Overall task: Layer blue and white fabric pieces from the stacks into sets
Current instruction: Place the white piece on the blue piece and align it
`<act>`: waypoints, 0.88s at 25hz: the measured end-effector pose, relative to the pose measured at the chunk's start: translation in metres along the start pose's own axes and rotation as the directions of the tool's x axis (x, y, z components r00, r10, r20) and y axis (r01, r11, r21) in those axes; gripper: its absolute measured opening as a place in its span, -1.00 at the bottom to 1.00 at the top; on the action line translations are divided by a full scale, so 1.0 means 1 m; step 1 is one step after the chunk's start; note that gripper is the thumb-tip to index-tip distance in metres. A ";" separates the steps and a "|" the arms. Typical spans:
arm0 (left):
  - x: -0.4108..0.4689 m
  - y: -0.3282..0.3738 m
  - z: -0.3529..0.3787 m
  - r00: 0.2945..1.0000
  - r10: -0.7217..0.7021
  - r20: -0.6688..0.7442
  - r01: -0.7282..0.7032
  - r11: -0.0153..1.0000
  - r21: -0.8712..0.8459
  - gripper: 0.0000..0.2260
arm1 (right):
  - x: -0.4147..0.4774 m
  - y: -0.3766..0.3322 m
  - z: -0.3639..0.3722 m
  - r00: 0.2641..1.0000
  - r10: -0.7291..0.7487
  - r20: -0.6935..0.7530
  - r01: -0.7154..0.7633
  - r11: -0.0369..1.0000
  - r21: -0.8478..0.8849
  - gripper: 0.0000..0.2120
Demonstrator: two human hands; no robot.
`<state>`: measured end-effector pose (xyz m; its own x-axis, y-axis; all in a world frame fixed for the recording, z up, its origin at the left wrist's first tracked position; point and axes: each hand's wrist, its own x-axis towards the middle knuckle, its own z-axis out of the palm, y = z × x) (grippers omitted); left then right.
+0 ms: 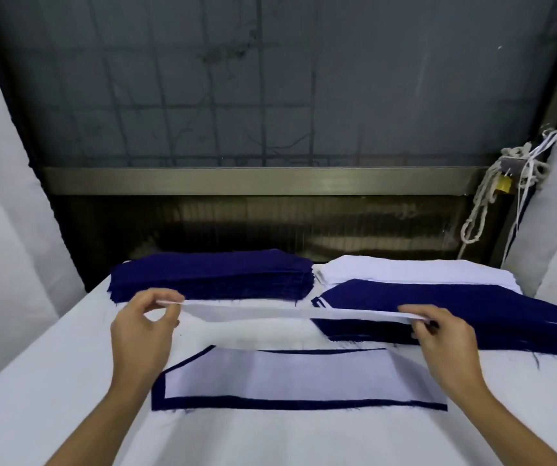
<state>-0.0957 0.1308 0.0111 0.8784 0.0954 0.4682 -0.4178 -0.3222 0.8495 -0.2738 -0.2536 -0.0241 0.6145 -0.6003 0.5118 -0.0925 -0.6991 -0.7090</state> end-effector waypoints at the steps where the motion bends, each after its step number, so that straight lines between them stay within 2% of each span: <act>1: -0.006 -0.006 0.001 0.999 -0.038 0.025 0.040 0.998 -0.051 -0.78 | -0.005 0.004 -0.001 0.999 0.035 -0.002 -0.034 0.999 0.041 -0.70; 6: -0.026 -0.024 -0.004 0.985 -0.095 0.144 0.109 0.989 -0.097 -0.75 | -0.023 0.017 -0.009 0.993 0.115 0.039 -0.119 0.981 0.156 -0.62; 9: -0.032 -0.040 -0.016 0.971 -0.087 0.223 0.104 0.993 -0.062 -0.77 | -0.032 0.025 -0.009 0.993 0.073 0.088 -0.085 0.986 0.142 -0.52; 13: -0.046 -0.055 -0.027 0.946 -0.012 0.323 -0.030 0.992 0.124 -0.78 | -0.036 0.031 -0.007 0.994 -0.041 0.105 0.038 0.999 0.035 -0.48; 18: -0.049 -0.058 -0.024 0.907 0.079 0.413 -0.208 0.938 0.277 -0.75 | -0.038 0.039 -0.004 0.991 -0.033 0.132 0.043 0.997 -0.069 -0.35; 22: -0.050 -0.057 -0.023 0.912 0.092 0.399 -0.235 0.916 0.326 -0.72 | -0.039 0.040 -0.005 0.984 -0.076 0.163 0.098 0.987 -0.131 -0.36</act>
<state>-0.1211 0.1657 -0.0551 0.8556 -0.3182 0.4084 -0.5132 -0.6245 0.5887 -0.3056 -0.2607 -0.0699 0.7395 -0.4742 0.4778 -0.1340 -0.7993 -0.5858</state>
